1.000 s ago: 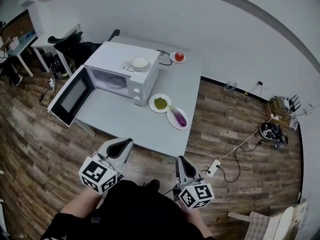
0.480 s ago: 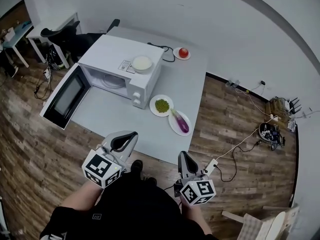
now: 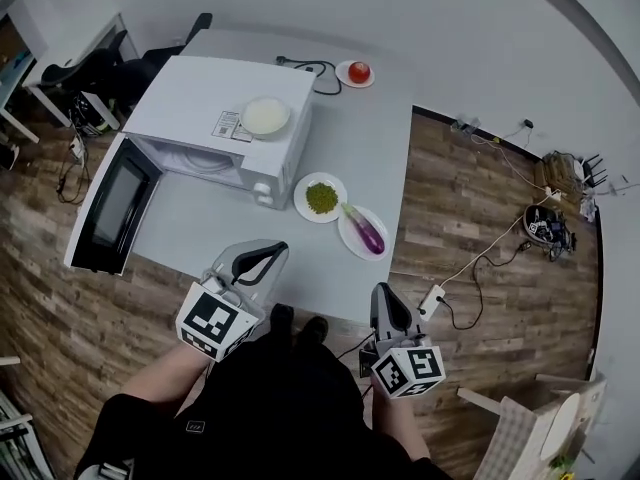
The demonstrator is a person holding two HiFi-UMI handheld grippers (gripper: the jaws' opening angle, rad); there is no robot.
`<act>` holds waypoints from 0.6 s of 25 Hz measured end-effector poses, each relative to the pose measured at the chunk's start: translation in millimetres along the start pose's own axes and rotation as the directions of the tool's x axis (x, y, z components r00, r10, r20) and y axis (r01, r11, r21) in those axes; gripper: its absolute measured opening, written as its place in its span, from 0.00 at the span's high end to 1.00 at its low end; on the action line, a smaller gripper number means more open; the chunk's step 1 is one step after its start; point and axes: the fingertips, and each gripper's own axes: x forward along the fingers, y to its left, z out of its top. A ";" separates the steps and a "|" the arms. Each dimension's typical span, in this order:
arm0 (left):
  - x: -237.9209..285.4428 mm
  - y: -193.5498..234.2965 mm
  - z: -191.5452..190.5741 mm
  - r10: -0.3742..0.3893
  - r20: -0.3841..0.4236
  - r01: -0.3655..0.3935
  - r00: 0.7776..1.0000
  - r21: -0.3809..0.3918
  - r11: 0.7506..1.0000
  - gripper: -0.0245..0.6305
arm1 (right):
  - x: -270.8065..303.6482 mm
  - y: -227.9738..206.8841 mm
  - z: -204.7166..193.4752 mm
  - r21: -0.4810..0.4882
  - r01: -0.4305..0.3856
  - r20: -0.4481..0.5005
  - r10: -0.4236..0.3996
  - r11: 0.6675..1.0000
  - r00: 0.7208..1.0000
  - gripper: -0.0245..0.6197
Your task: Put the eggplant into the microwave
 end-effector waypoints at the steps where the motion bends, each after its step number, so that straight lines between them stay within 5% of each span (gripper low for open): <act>1: 5.3 2.0 -2.8 0.004 -0.014 -0.004 1.000 0.001 1.000 0.95 | 2.0 -2.6 -3.9 0.008 0.001 -0.013 -0.001 1.000 1.000 0.94; 15: 80.5 -0.2 -54.6 -0.071 -0.136 0.082 0.988 0.081 0.993 0.95 | 33.1 -25.5 -61.2 0.060 -0.032 -0.122 0.039 0.998 0.992 0.94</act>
